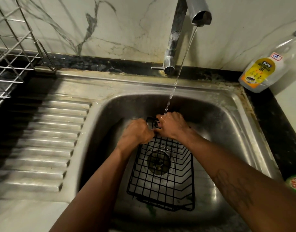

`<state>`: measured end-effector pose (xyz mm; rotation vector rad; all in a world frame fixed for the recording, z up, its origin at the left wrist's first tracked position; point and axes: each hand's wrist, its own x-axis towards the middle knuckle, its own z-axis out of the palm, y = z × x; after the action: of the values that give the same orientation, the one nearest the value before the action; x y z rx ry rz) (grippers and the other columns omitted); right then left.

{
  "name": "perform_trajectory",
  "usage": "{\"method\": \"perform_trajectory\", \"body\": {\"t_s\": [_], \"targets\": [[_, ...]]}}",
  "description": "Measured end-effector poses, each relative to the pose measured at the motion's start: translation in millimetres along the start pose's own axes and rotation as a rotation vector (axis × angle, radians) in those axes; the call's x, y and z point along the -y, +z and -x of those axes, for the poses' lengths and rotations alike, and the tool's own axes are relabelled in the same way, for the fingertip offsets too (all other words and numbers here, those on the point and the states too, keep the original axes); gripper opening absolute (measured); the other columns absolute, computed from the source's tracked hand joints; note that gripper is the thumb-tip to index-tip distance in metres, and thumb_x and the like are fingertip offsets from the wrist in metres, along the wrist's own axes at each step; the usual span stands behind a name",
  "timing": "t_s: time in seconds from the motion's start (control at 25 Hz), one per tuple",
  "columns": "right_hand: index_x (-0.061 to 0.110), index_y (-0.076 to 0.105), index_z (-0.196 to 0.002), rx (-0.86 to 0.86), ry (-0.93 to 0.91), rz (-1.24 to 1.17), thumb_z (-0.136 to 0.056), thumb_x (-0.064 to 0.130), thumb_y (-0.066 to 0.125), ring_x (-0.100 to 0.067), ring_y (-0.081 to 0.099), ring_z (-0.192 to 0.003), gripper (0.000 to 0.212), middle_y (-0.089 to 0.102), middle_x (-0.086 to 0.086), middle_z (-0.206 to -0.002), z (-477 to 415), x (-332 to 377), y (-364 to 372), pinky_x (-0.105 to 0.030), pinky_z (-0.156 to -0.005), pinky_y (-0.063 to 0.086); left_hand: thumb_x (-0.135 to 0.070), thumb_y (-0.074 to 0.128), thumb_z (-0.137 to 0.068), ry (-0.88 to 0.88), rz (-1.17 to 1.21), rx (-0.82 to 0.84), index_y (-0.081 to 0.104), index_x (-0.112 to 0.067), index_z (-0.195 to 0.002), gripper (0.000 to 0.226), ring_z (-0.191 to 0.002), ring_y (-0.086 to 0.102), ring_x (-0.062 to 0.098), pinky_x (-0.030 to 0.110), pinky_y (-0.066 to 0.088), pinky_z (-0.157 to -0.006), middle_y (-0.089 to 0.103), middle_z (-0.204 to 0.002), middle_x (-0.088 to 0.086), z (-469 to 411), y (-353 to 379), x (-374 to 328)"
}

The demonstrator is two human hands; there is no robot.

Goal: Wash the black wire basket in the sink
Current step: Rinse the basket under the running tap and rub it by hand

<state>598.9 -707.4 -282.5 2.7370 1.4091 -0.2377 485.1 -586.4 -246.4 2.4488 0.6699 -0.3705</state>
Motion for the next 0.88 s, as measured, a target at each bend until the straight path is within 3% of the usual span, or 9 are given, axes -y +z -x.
{"method": "perform_trajectory", "body": {"t_s": [0.16,0.28,0.36,0.44,0.52,0.6,0.68,0.8,0.88], "targets": [[0.025,0.06,-0.121,-0.057,0.049,-0.004,-0.08,0.071,0.065,-0.032,0.067,-0.101,0.061,0.072,-0.006,-0.108,-2.7,8.8,7.7,-0.041,-0.089,0.051,-0.04,0.068,-0.089,-0.041,0.039,0.042,0.056,-0.013,-0.092,0.029,-0.087,0.066,0.024,0.031,0.059,-0.074,0.062,-0.1,0.007,-4.4,4.4,-0.4],[0.027,0.059,-0.12,0.015,0.054,-0.062,-0.078,0.062,0.074,-0.03,0.065,-0.105,0.057,0.069,-0.005,-0.113,-3.3,4.7,-1.0,-0.038,-0.086,0.052,-0.037,0.067,-0.091,-0.038,0.065,0.073,0.054,-0.015,-0.088,0.026,-0.079,0.062,0.016,0.026,0.051,-0.062,0.06,-0.093,0.002,-2.2,1.8,-2.9],[0.027,0.058,-0.123,0.074,0.019,-0.143,-0.078,0.055,0.078,-0.029,0.063,-0.105,0.056,0.065,-0.005,-0.114,-1.9,-2.2,-6.4,-0.038,-0.082,0.053,-0.029,0.063,-0.093,-0.044,0.096,0.108,0.055,-0.014,-0.096,0.018,-0.079,0.06,0.015,0.024,0.05,-0.063,0.058,-0.092,0.0,0.4,-2.0,-8.6],[0.03,0.059,-0.123,0.114,-0.009,-0.241,-0.084,0.05,0.073,-0.025,0.065,-0.1,0.046,0.066,-0.002,-0.108,1.0,-8.2,-3.7,-0.036,-0.077,0.056,-0.026,0.059,-0.096,-0.012,0.047,0.123,0.059,-0.009,-0.108,0.021,-0.092,0.064,0.02,0.023,0.049,-0.069,0.059,-0.099,0.004,3.4,-4.5,-14.8],[0.036,0.06,-0.106,0.098,0.004,-0.35,-0.09,0.055,0.058,-0.021,0.065,-0.084,0.025,0.064,0.002,-0.089,4.3,-14.2,1.0,-0.038,-0.072,0.058,-0.02,0.055,-0.095,-0.008,0.031,0.116,0.062,-0.007,-0.107,0.019,-0.095,0.063,0.023,0.022,0.047,-0.067,0.062,-0.104,0.009,3.6,-5.0,-18.5],[0.038,0.056,-0.09,0.065,0.017,-0.395,-0.095,0.058,0.045,-0.017,0.059,-0.071,0.024,0.056,0.007,-0.074,4.9,-16.6,2.0,-0.039,-0.069,0.056,-0.017,0.055,-0.09,-0.026,0.041,0.116,0.061,-0.01,-0.1,0.013,-0.086,0.061,0.02,0.024,0.046,-0.064,0.061,-0.1,0.008,3.6,-5.2,-17.8],[0.034,0.054,-0.081,0.062,0.008,-0.413,-0.102,0.051,0.043,-0.013,0.056,-0.066,0.029,0.054,0.009,-0.069,5.5,-14.6,-4.2,-0.037,-0.07,0.052,-0.017,0.057,-0.087,-0.038,0.052,0.112,0.06,-0.011,-0.099,0.014,-0.085,0.059,0.02,0.025,0.046,-0.064,0.06,-0.096,0.006,3.0,-4.3,-15.1],[0.03,0.068,-0.1,0.042,0.024,-0.354,-0.102,0.055,0.043,-0.018,0.062,-0.075,0.036,0.065,0.003,-0.079,9.3,-15.1,-6.0,-0.038,-0.075,0.054,-0.016,0.058,-0.088,-0.029,0.087,0.115,0.06,-0.011,-0.097,0.011,-0.078,0.057,0.016,0.02,0.04,-0.054,0.059,-0.092,0.003,1.2,0.4,-14.8],[0.03,0.067,-0.116,0.033,0.025,-0.232,-0.094,0.06,0.056,-0.022,0.065,-0.082,0.039,0.069,0.0,-0.088,12.5,-15.0,-7.5,-0.04,-0.08,0.057,-0.017,0.059,-0.091,-0.027,0.12,0.121,0.053,-0.016,-0.085,0.009,-0.07,0.052,0.01,0.019,0.038,-0.052,0.054,-0.085,-0.001,1.6,1.2,-16.5]]}}
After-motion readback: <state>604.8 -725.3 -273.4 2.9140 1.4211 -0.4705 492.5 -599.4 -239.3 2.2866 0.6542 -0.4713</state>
